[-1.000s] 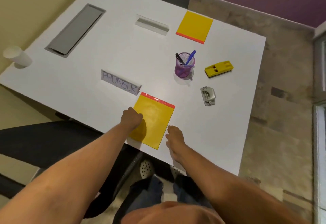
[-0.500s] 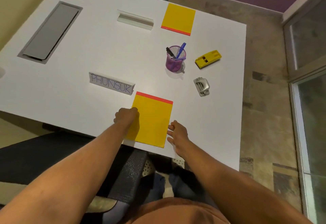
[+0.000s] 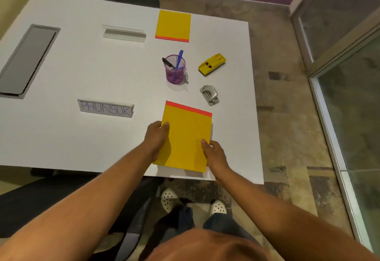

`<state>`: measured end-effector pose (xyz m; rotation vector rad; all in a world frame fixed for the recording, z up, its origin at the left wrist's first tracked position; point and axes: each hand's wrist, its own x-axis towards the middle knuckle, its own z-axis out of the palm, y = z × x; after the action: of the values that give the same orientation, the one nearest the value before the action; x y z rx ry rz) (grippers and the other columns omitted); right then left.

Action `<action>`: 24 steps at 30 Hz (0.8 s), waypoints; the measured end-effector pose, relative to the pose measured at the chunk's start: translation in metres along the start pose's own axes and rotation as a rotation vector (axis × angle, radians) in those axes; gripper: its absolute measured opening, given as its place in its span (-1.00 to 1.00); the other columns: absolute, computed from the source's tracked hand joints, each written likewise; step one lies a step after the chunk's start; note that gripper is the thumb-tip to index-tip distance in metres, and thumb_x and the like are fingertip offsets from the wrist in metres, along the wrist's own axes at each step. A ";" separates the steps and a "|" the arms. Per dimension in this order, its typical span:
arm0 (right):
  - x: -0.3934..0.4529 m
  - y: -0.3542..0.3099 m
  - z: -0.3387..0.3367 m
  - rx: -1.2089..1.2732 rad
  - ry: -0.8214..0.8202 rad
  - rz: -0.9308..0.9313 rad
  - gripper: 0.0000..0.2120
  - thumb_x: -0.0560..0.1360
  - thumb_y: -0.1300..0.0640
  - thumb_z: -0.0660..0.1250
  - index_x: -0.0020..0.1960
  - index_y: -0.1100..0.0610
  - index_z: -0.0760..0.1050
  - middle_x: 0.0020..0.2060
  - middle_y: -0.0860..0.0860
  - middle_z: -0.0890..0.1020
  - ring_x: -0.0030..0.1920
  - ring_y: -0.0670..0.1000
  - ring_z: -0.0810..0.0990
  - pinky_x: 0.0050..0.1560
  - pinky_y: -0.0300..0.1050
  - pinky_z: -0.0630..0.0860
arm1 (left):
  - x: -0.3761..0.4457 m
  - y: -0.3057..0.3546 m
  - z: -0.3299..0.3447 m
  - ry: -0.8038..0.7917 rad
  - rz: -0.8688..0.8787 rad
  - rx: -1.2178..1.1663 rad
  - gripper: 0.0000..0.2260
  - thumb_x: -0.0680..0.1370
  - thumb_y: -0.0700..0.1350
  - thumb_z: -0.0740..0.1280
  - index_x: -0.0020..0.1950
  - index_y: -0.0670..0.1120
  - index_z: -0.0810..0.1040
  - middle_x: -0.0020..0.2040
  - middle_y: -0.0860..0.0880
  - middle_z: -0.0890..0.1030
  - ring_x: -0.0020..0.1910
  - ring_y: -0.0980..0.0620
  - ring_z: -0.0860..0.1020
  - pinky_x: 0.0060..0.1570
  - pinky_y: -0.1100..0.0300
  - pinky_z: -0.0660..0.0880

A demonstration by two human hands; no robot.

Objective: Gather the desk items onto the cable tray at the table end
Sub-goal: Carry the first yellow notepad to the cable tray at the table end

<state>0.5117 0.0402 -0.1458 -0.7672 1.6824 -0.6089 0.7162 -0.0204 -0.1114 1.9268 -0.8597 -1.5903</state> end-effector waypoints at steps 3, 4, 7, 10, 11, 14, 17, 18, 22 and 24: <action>-0.018 0.010 -0.045 0.079 0.062 -0.076 -0.79 0.71 -0.04 0.26 0.27 0.04 0.47 0.10 -0.01 0.63 -0.01 -0.16 0.61 -0.20 -0.38 0.51 | -0.019 0.016 0.040 -0.103 0.006 -0.053 -0.66 0.77 -0.01 0.18 0.44 -0.17 0.51 0.33 -0.21 0.62 0.28 -0.30 0.59 0.39 -0.32 0.48; -0.025 0.014 -0.061 0.126 0.095 -0.087 -0.81 0.72 0.01 0.26 0.26 0.07 0.47 0.06 -0.03 0.63 -0.03 -0.15 0.62 -0.25 -0.41 0.51 | -0.025 0.021 0.057 -0.138 0.015 -0.057 -0.66 0.77 -0.01 0.18 0.45 -0.17 0.51 0.34 -0.20 0.63 0.28 -0.30 0.61 0.39 -0.33 0.48; -0.048 0.034 -0.109 0.202 0.189 -0.131 -0.84 0.73 0.15 0.24 0.25 0.21 0.46 -0.03 -0.03 0.63 -0.07 -0.07 0.62 -0.25 -0.40 0.53 | -0.045 0.032 0.109 -0.216 0.047 -0.005 -0.66 0.78 -0.01 0.18 0.47 -0.14 0.51 0.35 -0.18 0.63 0.27 -0.28 0.62 0.39 -0.32 0.48; -0.069 0.059 -0.156 0.283 0.255 -0.141 -0.84 0.73 0.19 0.22 0.26 0.24 0.44 0.05 0.05 0.65 0.00 0.01 0.65 -0.07 -0.17 0.62 | -0.067 0.036 0.167 -0.257 0.058 0.033 -0.70 0.77 -0.01 0.20 0.41 -0.12 0.56 0.32 -0.18 0.65 0.24 -0.30 0.62 0.37 -0.30 0.50; -0.076 0.068 -0.173 0.301 0.279 -0.145 -0.84 0.73 0.19 0.22 0.27 0.22 0.44 0.06 0.04 0.65 0.00 -0.01 0.65 -0.08 -0.19 0.63 | -0.076 0.036 0.188 -0.269 0.065 0.035 -0.72 0.77 -0.01 0.20 0.36 -0.10 0.58 0.30 -0.18 0.66 0.21 -0.29 0.63 0.32 -0.26 0.53; -0.093 0.098 -0.231 0.332 0.360 -0.149 -0.81 0.73 0.20 0.23 0.28 0.28 0.45 0.04 0.05 0.65 -0.02 -0.01 0.64 -0.16 -0.31 0.59 | -0.107 0.035 0.252 -0.291 0.056 0.035 -0.73 0.76 0.04 0.20 0.33 -0.05 0.58 0.26 -0.17 0.67 0.16 -0.25 0.64 0.20 -0.13 0.56; -0.113 0.130 -0.294 0.382 0.419 -0.120 -0.77 0.73 0.17 0.23 0.30 0.29 0.46 0.11 0.17 0.65 0.05 0.13 0.64 -0.01 -0.02 0.60 | -0.144 0.030 0.321 -0.322 0.040 0.040 -0.69 0.76 0.05 0.20 0.40 -0.07 0.56 0.26 -0.17 0.66 0.22 -0.28 0.62 0.24 -0.17 0.56; -0.120 0.140 -0.315 0.401 0.434 -0.110 -0.78 0.73 0.15 0.23 0.30 0.26 0.47 0.13 0.19 0.65 0.06 0.15 0.64 0.03 0.06 0.61 | -0.156 0.029 0.345 -0.338 0.037 0.036 -0.71 0.76 0.04 0.20 0.37 -0.06 0.57 0.23 -0.16 0.67 0.19 -0.25 0.63 0.14 -0.10 0.58; -0.145 0.175 -0.397 0.452 0.508 -0.107 -0.79 0.74 0.16 0.20 0.31 0.24 0.47 0.14 0.17 0.66 0.09 0.17 0.67 0.07 0.13 0.63 | -0.197 0.025 0.435 -0.422 0.040 0.021 -0.78 0.76 0.00 0.22 0.23 -0.04 0.62 0.09 -0.11 0.71 0.01 -0.14 0.67 -0.08 0.06 0.58; -0.157 0.189 -0.434 0.463 0.563 -0.103 -0.79 0.74 0.17 0.21 0.31 0.26 0.46 0.13 0.17 0.66 0.05 0.13 0.67 -0.01 0.03 0.61 | -0.214 0.023 0.475 -0.478 0.048 0.034 -0.76 0.76 -0.04 0.22 0.26 -0.11 0.62 0.10 -0.18 0.71 -0.01 -0.16 0.69 -0.03 0.02 0.62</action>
<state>0.0812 0.2842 -0.0839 -0.3595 1.8987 -1.3243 0.2212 0.1298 -0.0456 1.5501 -1.1142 -2.0558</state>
